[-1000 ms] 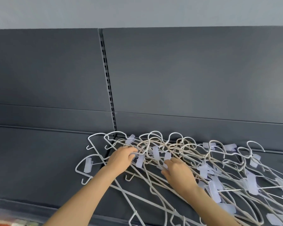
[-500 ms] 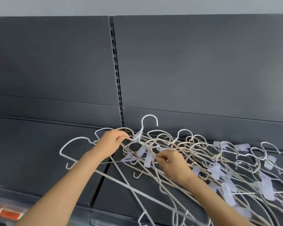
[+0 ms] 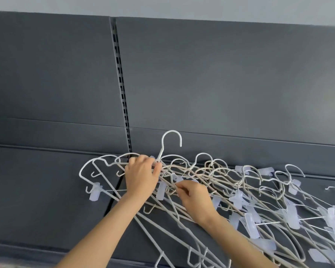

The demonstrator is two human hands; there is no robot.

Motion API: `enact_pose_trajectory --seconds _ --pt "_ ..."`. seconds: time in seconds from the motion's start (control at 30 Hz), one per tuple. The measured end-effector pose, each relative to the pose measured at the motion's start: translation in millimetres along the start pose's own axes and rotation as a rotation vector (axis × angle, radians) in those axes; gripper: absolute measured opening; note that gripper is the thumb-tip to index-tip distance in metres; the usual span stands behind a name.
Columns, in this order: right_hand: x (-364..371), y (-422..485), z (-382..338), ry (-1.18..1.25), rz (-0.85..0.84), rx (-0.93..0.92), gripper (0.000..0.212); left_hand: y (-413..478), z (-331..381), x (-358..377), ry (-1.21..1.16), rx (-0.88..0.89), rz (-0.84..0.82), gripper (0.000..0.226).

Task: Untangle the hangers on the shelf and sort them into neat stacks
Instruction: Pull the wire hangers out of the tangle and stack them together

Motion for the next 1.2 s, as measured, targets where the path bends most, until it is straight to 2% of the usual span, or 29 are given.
enact_pose_trajectory --seconds 0.1,0.17,0.27,0.33,0.4,0.57,0.8,0.9,1.03,1.2 --pt "-18 7 19 -0.100 0.015 0.014 0.025 3 13 10 0.029 0.011 -0.030 0.033" --pt "-45 15 48 -0.165 0.111 0.089 0.029 5 13 13 0.044 0.019 -0.032 0.032" --pt "-84 20 100 -0.410 0.220 0.291 0.016 7 10 14 0.066 0.026 -0.024 0.032" --pt "-91 19 123 -0.594 0.157 0.432 0.026 6 9 17 0.083 0.043 -0.024 0.031" --pt "-88 19 130 -0.667 0.107 0.464 0.028 5 7 23 0.075 0.040 -0.053 0.030" --pt "-75 33 121 -0.701 0.054 0.340 0.026 4 17 31 -0.072 0.125 -0.103 0.035" --pt "-107 39 97 -0.599 0.313 0.070 0.018 16 13 26 -0.125 0.098 -0.148 0.040" --pt "-125 45 99 -0.505 0.356 0.057 0.014 22 4 21 -0.181 0.021 -0.139 0.038" --pt "-139 50 104 -0.516 0.355 0.060 0.016 26 1 17 -0.266 -0.037 -0.124 0.032" --pt "-115 52 97 -0.535 0.249 0.039 0.020 21 45 15 -0.205 0.144 -0.094 0.040"
Point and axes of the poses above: each hand's wrist, its own y-axis towards the middle knuckle, its own x-axis out of the palm, z = x × y, the point moved 8 cm from there along y, towards the middle knuckle, and after that the axes turned 5 degrees about z, right-handed, at the moved point
